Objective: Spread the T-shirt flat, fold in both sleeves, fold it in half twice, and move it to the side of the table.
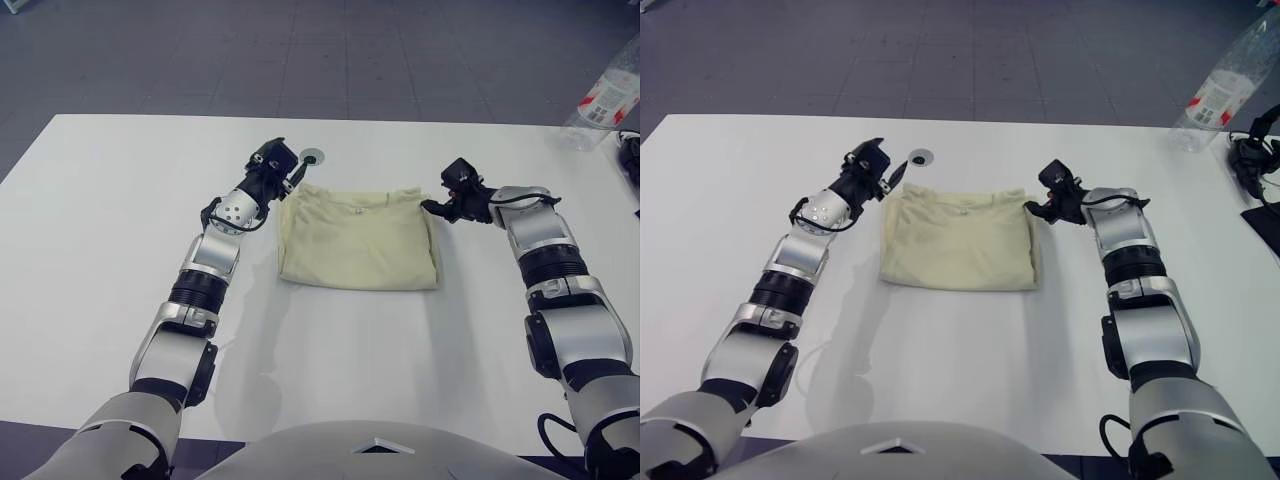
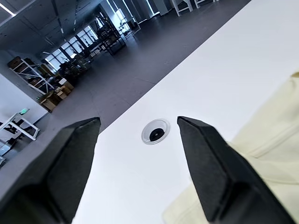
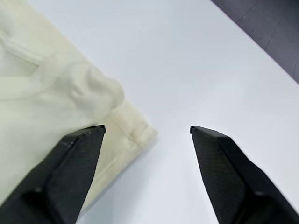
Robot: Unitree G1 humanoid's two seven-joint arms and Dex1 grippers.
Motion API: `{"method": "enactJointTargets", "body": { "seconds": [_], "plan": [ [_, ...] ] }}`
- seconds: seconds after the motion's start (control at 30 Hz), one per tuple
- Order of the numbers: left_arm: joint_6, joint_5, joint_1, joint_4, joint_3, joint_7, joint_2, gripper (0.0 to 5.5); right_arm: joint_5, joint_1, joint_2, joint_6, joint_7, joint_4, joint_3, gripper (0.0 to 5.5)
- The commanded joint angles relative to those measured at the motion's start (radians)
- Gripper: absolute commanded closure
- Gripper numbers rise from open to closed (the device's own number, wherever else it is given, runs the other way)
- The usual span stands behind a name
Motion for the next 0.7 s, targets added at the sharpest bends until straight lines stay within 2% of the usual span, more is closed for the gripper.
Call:
{"method": "enactJointTargets", "body": {
  "seconds": [0.03, 0.33, 0.53, 0.7],
  "plan": [
    [-0.006, -0.001, 0.023, -0.016, 0.003, -0.006, 0.009, 1.63, 0.023, 0.011, -0.014, 0.017, -0.007, -0.089, -0.028, 1.45],
    [0.037, 0.016, 0.167, -0.237, -0.036, -0.093, 0.064, 0.12, -0.042, 0.07, 0.015, -0.095, -0.079, -0.115, 0.031, 0.1],
    [0.089, 0.004, 0.247, -0.381, -0.03, -0.15, 0.103, 0.12, -0.249, 0.112, 0.008, -0.314, -0.199, 0.082, 0.206, 0.1],
    [0.129, -0.017, 0.26, -0.446, 0.008, -0.159, 0.128, 0.12, -0.362, 0.133, -0.037, -0.443, -0.21, 0.158, 0.315, 0.1]
  ]
}}
